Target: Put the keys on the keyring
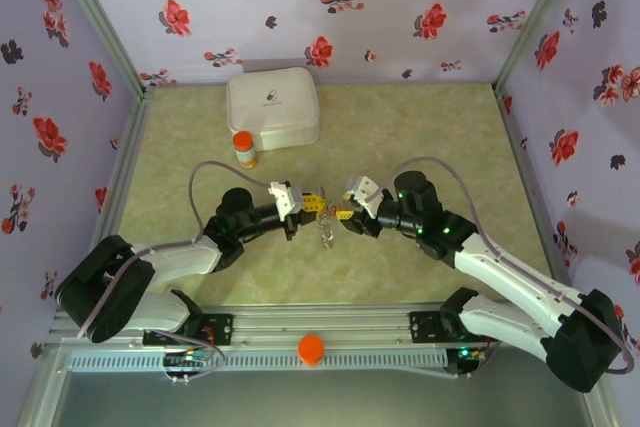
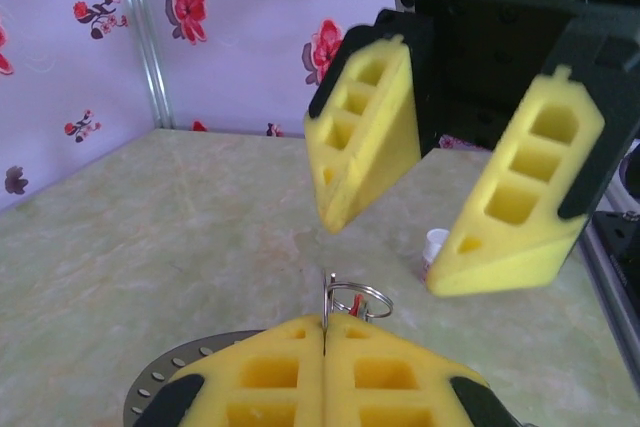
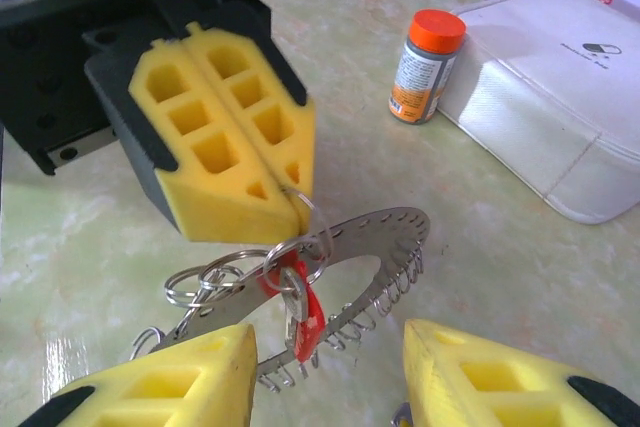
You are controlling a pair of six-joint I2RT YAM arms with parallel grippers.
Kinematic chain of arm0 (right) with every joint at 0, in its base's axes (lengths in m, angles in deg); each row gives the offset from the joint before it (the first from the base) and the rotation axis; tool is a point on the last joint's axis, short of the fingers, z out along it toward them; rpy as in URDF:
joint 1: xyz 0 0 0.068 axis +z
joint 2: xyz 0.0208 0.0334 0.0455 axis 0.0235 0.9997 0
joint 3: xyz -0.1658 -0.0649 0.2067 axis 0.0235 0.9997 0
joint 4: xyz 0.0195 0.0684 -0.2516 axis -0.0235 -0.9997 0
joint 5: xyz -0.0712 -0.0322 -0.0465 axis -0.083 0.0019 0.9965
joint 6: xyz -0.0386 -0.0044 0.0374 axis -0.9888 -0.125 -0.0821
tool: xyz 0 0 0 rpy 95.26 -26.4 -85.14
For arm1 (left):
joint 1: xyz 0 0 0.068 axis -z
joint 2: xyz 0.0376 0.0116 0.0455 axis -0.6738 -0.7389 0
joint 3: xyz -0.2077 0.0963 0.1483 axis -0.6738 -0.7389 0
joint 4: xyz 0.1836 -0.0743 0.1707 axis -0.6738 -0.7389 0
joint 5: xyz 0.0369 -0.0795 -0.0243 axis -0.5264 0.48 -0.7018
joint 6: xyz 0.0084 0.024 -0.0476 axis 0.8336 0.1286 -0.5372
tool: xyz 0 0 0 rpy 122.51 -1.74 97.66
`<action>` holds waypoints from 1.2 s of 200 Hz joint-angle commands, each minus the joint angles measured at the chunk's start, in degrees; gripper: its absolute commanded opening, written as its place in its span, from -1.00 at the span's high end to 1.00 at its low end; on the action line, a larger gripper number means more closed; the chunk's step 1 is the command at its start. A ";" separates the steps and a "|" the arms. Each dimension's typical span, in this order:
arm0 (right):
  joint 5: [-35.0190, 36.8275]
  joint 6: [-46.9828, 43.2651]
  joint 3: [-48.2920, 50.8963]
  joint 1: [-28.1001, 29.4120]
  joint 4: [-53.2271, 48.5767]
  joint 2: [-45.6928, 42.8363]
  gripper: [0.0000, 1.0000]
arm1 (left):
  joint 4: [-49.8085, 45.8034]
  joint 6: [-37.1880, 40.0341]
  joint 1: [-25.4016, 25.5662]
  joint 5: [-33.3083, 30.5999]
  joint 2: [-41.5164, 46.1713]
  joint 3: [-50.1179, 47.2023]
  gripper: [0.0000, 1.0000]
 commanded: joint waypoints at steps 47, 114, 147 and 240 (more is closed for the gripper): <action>-1.53 -2.35 0.66 1.06 4.53 3.64 0.21 | 6.69 -3.60 0.41 3.38 -1.23 0.77 1.00; -4.60 -1.95 -0.92 1.40 2.59 5.50 0.75 | 6.58 -5.44 0.39 3.92 -0.20 0.97 1.00; -5.26 -1.24 -2.81 1.38 0.33 6.50 1.00 | 6.48 -6.35 0.66 4.01 0.54 1.12 1.00; -7.91 -1.46 -6.41 1.81 -10.76 7.66 1.00 | 5.83 -2.33 1.30 2.97 1.26 1.65 1.00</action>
